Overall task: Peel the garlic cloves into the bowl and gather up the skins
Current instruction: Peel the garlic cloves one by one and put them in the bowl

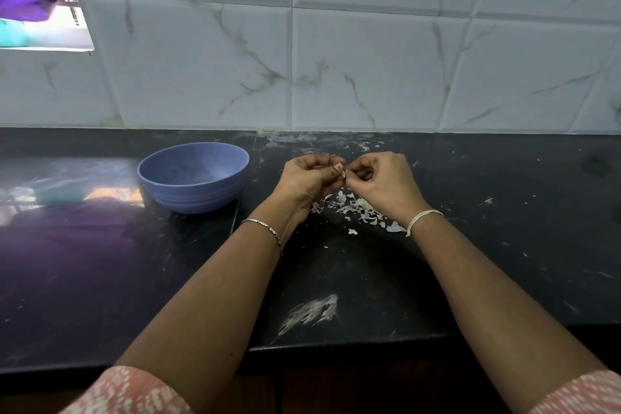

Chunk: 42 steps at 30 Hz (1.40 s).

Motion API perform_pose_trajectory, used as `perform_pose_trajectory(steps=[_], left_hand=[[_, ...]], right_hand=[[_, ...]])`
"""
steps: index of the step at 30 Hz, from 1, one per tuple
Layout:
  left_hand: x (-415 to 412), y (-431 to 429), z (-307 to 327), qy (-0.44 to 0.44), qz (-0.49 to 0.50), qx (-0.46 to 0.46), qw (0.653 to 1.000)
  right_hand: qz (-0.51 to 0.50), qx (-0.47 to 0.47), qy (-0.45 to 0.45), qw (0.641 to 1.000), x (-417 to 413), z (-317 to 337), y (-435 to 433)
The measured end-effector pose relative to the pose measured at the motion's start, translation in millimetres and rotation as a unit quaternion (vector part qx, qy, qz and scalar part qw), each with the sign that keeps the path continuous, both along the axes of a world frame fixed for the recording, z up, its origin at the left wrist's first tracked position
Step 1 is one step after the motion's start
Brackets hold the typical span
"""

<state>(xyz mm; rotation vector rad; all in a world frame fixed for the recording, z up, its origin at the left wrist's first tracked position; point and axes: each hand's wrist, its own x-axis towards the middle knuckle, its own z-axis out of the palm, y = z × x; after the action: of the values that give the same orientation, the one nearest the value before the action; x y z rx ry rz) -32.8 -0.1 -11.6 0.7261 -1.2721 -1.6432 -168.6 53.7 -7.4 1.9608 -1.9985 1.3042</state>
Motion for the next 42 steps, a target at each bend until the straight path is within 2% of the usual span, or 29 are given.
perform_pose_trajectory(steps=[17, 31, 42], left_hand=[[-0.3, -1.1, -1.7, -0.009, 0.011, -0.015, 1.0], [-2.9, -3.0, -4.5, -0.001, 0.005, -0.011, 1.0], [-5.2, -1.7, -4.5, 0.0, -0.004, -0.009, 1.0]], right_hand=[[0.009, 0.006, 0.025, 1.0, -1.3, 0.2, -0.5], [-0.035, -0.019, 0.051, 0.998, 5.0, 0.2, -0.9], [-0.047, -0.026, -0.005, 0.999, 3.9, -0.2, -4.7]])
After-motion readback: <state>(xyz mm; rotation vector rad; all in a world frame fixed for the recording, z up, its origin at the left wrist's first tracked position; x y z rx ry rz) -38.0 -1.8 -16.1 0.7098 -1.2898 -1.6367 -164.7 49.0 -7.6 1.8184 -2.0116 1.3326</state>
